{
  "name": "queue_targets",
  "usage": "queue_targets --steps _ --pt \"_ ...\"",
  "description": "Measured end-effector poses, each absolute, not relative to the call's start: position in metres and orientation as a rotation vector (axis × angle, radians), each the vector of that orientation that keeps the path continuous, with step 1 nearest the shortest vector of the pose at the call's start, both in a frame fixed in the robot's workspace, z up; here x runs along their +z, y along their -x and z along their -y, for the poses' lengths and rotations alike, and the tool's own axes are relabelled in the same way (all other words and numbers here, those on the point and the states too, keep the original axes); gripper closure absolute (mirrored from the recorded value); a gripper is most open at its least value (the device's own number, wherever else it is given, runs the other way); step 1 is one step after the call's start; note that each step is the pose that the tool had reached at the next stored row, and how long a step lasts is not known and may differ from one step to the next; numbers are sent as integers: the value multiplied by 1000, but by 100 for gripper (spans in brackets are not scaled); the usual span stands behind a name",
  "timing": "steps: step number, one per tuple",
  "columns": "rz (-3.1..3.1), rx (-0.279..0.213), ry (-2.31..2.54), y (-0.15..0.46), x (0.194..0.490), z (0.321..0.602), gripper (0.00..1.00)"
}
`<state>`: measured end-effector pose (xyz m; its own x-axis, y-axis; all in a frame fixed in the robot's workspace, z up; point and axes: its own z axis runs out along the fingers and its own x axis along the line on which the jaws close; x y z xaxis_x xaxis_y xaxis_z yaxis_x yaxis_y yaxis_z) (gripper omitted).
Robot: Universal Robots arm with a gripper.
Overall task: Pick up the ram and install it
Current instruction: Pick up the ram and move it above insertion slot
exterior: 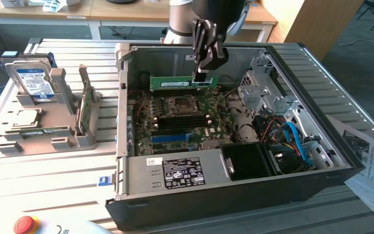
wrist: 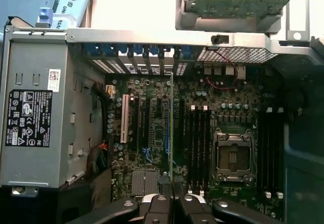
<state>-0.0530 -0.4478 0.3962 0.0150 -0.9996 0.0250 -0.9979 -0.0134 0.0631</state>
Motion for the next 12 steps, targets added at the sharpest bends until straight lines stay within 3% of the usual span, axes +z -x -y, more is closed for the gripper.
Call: queue_targets --steps 12 --pt "2161 -41 -2192 40 394 419 88"
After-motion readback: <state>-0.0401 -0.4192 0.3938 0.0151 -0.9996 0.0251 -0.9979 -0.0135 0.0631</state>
